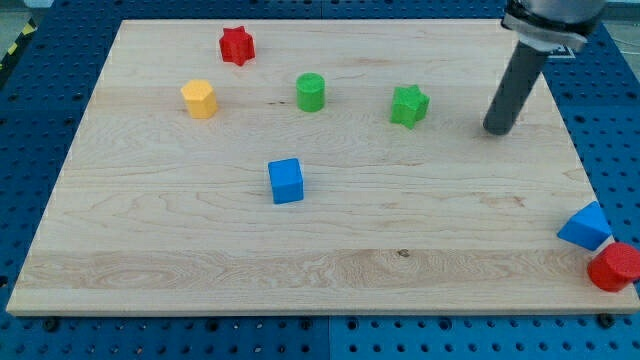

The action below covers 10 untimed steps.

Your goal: Push the green star to the bottom right side

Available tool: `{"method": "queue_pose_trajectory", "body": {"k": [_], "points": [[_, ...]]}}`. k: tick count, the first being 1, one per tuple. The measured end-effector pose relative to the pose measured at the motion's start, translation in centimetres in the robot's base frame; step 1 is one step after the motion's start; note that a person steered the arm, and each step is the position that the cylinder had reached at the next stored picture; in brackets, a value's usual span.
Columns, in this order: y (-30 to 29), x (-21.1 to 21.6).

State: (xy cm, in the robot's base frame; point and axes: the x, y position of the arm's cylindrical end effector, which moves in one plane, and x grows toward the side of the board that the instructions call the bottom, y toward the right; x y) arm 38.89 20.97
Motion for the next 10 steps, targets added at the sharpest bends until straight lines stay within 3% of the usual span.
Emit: {"method": "queue_pose_trajectory", "body": {"k": [1, 2, 3, 4, 8, 10], "points": [[-2.5, -3.8], [-9.2, -7.8], [-13.6, -7.4], [-13.3, -4.2], [-10.2, -3.2], [-10.5, 0.2]]}}
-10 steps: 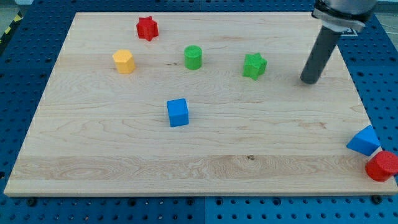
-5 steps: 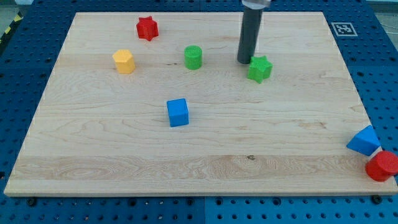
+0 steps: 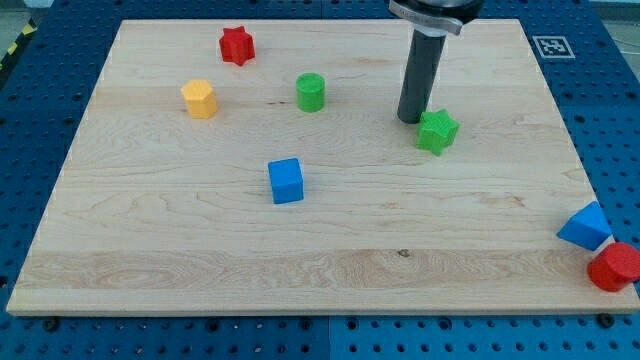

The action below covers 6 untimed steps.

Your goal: Push the green star to the bottom right side

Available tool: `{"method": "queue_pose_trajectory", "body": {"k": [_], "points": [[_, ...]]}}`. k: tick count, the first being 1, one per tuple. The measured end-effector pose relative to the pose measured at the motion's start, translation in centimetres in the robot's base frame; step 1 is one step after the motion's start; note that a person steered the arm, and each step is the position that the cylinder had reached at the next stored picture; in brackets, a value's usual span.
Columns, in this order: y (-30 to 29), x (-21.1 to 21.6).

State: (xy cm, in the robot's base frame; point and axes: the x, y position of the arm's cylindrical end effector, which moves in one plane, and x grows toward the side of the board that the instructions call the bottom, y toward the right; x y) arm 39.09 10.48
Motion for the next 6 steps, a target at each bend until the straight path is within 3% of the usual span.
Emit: {"method": "queue_pose_trajectory", "body": {"k": [4, 6], "points": [[6.0, 3.4], [6.9, 7.8]]}}
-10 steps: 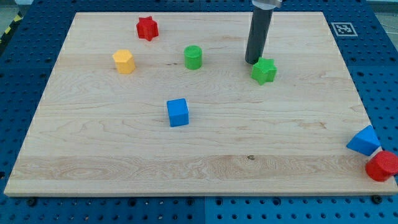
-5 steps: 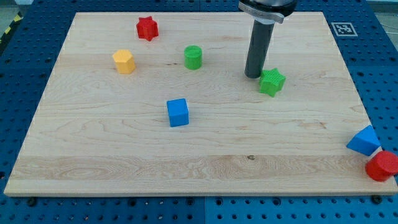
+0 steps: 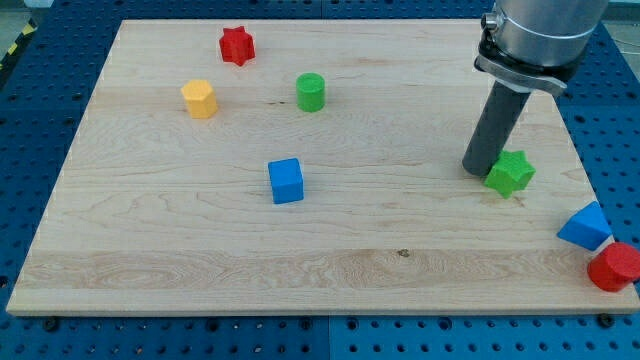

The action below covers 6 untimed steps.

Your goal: Push the green star to the bottom right side

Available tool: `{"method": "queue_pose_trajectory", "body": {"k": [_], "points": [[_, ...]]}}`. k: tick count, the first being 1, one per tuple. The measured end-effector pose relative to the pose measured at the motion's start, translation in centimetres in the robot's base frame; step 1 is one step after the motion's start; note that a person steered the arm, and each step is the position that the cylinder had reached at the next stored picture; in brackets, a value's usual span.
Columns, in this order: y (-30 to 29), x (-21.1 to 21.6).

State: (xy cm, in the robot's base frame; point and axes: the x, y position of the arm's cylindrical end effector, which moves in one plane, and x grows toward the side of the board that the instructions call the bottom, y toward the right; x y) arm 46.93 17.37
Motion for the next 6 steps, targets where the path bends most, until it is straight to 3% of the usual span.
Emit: {"method": "queue_pose_trajectory", "body": {"k": [1, 3, 4, 5, 6], "points": [[0.4, -2.1], [3.3, -0.1], [3.1, -1.6], [6.3, -2.9], [6.3, -0.8]]}}
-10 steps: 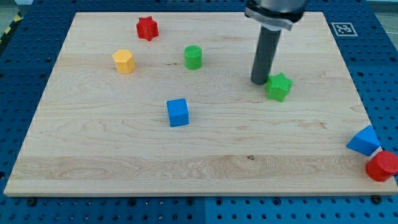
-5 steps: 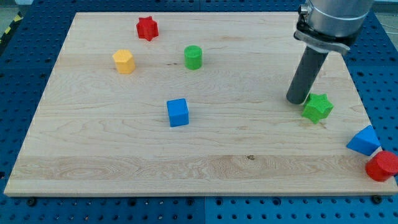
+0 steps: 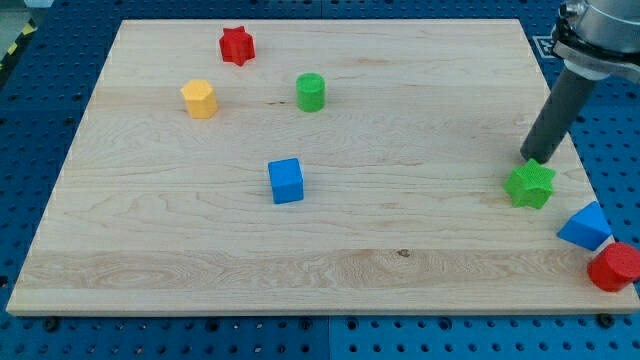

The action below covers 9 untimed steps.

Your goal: Push the green star to the bottom right side

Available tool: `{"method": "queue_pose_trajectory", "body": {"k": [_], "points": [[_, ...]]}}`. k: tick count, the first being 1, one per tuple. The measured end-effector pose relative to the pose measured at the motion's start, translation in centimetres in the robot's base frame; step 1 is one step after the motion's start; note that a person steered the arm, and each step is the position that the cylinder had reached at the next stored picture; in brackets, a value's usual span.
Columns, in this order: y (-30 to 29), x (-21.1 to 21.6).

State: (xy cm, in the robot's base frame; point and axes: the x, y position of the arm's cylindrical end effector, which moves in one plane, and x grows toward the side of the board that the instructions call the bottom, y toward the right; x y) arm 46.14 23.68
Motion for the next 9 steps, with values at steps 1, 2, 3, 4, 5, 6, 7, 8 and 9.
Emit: {"method": "queue_pose_trajectory", "body": {"k": [1, 2, 3, 4, 5, 6, 7, 8, 9], "points": [[-1.7, 1.4], [0.2, 1.8], [0.3, 1.9], [0.3, 1.9], [0.3, 2.3], [0.3, 2.3], [0.3, 2.3], [0.3, 4.2], [0.3, 4.3]]}}
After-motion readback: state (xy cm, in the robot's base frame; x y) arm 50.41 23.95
